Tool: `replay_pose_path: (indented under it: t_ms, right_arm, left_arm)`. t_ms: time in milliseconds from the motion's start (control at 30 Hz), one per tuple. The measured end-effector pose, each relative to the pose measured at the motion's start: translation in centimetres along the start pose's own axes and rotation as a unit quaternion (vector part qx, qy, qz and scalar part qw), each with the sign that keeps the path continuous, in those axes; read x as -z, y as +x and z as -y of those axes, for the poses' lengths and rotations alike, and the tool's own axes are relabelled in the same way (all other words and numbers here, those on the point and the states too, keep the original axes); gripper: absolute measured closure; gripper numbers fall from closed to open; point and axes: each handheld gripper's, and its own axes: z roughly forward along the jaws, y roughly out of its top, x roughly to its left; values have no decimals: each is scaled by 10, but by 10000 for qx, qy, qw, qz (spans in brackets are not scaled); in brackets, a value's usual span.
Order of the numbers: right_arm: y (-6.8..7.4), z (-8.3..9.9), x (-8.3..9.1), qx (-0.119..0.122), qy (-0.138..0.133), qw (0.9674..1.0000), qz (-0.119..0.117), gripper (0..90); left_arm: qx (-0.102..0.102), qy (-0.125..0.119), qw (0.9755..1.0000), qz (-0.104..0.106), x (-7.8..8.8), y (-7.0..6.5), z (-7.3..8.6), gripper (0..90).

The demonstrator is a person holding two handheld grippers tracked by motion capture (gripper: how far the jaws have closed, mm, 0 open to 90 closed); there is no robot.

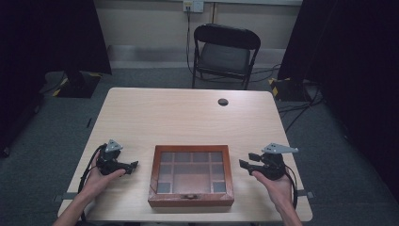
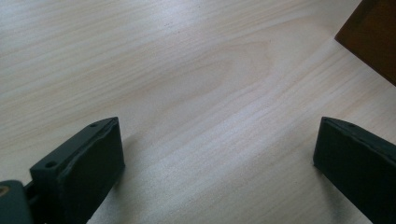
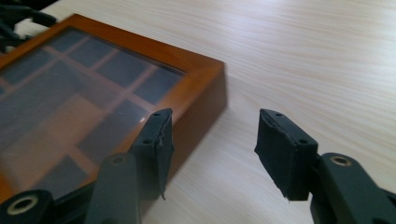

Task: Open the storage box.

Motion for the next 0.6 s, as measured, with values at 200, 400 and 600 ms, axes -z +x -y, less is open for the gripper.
replay_pose_path:
  t_ms: [200, 400, 600]
  right_arm:
    - [21, -17, -8, 279, -20, 9991, -327, 494]
    - [45, -29, -20, 579, 95, 9953, -772, 523]
    - [66, -30, -31, 744, 197, 9882, -1325, 582]
  left_arm:
    - [-3, 1, 10000, 0, 0, 0, 0, 9]
    - [-3, 3, 10000, 1, 0, 0, 0, 9]
    - [13, 0, 10000, 8, 0, 0, 0, 9]
